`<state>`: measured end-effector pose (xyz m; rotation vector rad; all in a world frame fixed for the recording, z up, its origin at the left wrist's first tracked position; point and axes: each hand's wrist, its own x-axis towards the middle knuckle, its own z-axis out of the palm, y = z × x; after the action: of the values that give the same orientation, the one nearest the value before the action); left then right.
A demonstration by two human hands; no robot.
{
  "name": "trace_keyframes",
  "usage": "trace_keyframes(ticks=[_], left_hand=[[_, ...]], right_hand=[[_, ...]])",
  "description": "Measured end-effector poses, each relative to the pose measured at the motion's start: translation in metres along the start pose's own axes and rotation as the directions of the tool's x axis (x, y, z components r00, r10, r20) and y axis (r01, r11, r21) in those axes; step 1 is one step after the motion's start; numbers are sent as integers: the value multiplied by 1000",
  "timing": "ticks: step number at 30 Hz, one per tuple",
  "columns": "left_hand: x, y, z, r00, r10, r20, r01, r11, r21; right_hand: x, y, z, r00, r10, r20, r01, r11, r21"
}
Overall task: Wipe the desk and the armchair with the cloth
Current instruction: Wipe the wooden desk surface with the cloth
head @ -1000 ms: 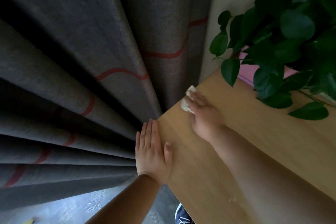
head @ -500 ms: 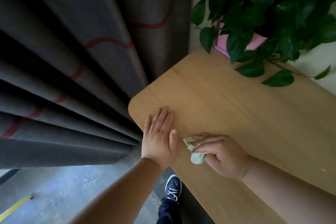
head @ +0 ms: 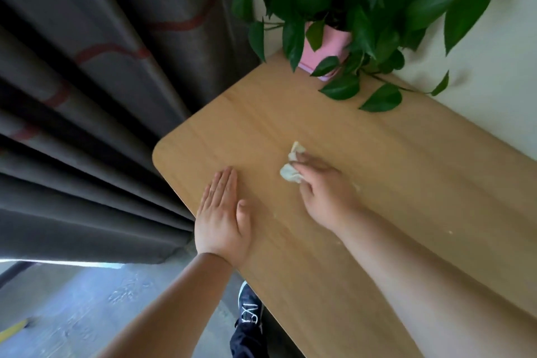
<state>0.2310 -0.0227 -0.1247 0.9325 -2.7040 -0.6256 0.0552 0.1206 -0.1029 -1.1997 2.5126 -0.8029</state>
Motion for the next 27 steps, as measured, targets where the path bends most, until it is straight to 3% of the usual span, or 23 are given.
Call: trace_keyframes(ticks=[2,4,6,8,10,12,15,18,21,25,27], left_hand=[[0,0,0,1000,4,-21,-4,1000,-28],[0,1,-1,1000,-10,-27,9,999,-40],[-1,0,-2,999,-27,-25,26,999,-41],[1,-2,0,999,-26,-18,25,999,-32],[1,-4,2,1000,-25,-13,24,999,-22],[0,-5,2,1000,-18,-15,18,1000,-22],[0,-5,3,1000,-4,-17,4,1000,-22],[0,-4,4,1000,-2,-31,1,1000,-30],[0,-5,5,999,2,-40,-3,999,-37],[0,-5,5,1000,2,-31,-4,998,-60],[1,-5,4,1000,13,-27,-15,997,-75]], right_hand=[[-30,-29,18,976,-195,94,192,980,42],[-51,-42,21,948,-272,163,254,959,122],[-60,-38,3,976,-144,162,108,971,212],[-56,-10,-31,992,128,-12,-119,949,292],[-43,39,-77,930,317,-184,-258,924,283],[-32,87,-115,877,397,-272,-347,913,214],[-31,137,-117,837,484,-255,-475,874,100],[-37,124,-80,851,419,-318,-449,893,-26],[-45,69,-41,902,270,-336,-308,949,-64],[-78,-16,14,990,45,-135,-47,999,-9],[-95,-39,27,998,-43,-46,45,998,33]])
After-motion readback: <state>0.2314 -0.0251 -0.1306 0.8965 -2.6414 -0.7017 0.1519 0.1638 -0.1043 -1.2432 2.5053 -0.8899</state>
